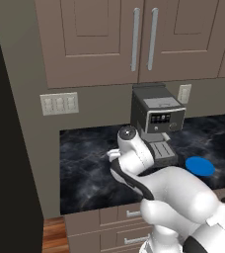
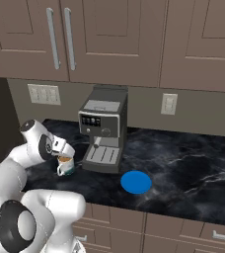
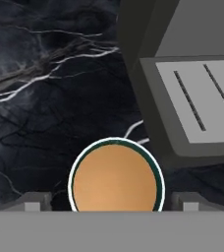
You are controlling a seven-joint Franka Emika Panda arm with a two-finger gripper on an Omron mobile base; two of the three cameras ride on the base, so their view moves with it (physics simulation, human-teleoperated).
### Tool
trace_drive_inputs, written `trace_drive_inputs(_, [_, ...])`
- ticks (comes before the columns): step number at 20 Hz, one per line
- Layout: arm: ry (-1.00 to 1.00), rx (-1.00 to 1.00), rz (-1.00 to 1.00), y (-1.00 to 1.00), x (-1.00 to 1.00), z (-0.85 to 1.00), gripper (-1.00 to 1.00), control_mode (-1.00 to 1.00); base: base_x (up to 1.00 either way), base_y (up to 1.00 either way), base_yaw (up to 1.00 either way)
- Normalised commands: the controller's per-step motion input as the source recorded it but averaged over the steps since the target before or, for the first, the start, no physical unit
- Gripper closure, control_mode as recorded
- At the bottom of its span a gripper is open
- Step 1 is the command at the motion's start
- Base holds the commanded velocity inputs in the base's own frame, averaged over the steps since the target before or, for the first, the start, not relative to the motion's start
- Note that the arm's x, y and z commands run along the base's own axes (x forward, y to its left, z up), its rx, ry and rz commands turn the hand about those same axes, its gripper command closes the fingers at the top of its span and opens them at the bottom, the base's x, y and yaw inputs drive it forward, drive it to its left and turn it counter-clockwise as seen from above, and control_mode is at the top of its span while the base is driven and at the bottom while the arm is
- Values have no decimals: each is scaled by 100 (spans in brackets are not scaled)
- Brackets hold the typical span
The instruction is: Take a sugar cube from the saucer and place it inside the coffee. Then, grab milk from the fridge and place it next to the coffee on the counter to sweeten the coffee.
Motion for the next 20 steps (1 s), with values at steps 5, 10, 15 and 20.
trace_drive_inputs(5, [0, 0, 0, 0, -42, 28, -100, -100, 0, 0, 0])
trace_drive_inputs(10, [-1, 0, 0, 0, -53, 49, -100, -100, 0, 0, 0])
trace_drive_inputs(15, [-15, 4, 4, -20, -89, 28, -100, -100, 0, 0, 0])
trace_drive_inputs(20, [-17, 22, 10, -65, -78, 23, -100, -100, 0, 0, 0])
